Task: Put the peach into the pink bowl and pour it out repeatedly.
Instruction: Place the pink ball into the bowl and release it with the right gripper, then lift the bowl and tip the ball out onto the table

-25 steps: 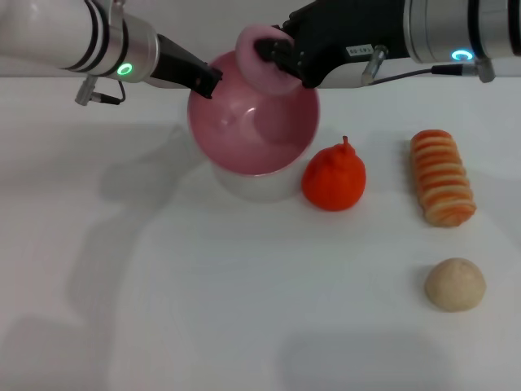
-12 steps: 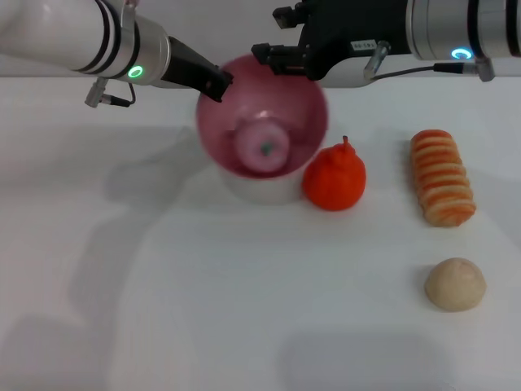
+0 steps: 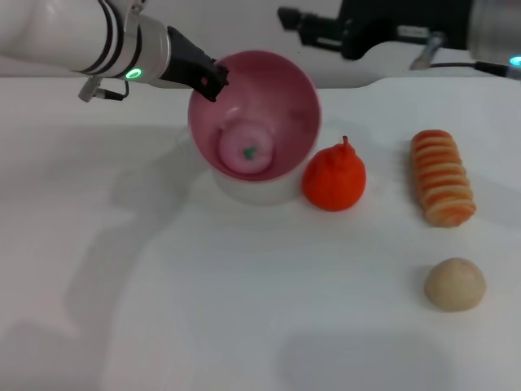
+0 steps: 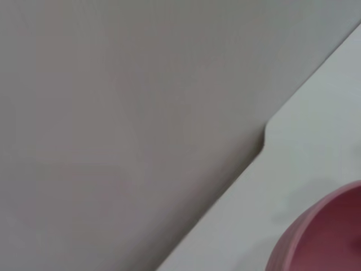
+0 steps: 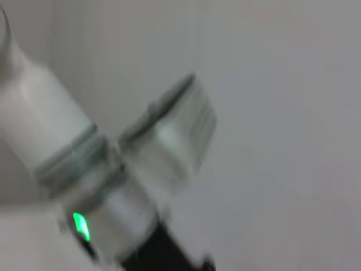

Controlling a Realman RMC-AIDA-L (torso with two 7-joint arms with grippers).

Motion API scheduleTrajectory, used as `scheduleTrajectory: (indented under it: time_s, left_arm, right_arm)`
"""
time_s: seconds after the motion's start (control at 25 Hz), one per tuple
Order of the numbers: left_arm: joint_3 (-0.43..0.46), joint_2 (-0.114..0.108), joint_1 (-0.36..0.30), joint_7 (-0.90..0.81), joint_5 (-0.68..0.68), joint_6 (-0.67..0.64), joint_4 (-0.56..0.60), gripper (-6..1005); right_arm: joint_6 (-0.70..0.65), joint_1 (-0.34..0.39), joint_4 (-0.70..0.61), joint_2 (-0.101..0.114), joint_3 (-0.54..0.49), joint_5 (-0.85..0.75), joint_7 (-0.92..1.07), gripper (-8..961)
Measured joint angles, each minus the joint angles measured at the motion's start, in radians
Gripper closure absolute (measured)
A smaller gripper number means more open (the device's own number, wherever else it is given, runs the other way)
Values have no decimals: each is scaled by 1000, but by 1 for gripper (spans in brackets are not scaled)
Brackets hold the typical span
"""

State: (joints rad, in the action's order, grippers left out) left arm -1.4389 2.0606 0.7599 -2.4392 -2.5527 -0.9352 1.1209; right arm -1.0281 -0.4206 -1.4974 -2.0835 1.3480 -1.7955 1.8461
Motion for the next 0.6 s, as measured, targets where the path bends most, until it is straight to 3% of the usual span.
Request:
scheduleTrajectory:
  time_s: [0.2, 0.32, 0.6]
  left_arm:
    - [-64, 1, -28, 2, -16, 74, 25, 953]
    - [-109, 1, -44, 6, -17, 141, 26, 953]
    - [-224, 1, -92, 15, -41, 308, 48, 954]
  right_arm:
    - [1, 140, 74, 5, -25, 476, -444, 436]
    - [3, 194, 146, 4, -25, 680, -682, 436]
    - [7, 233, 367, 4, -65, 1071, -976, 436]
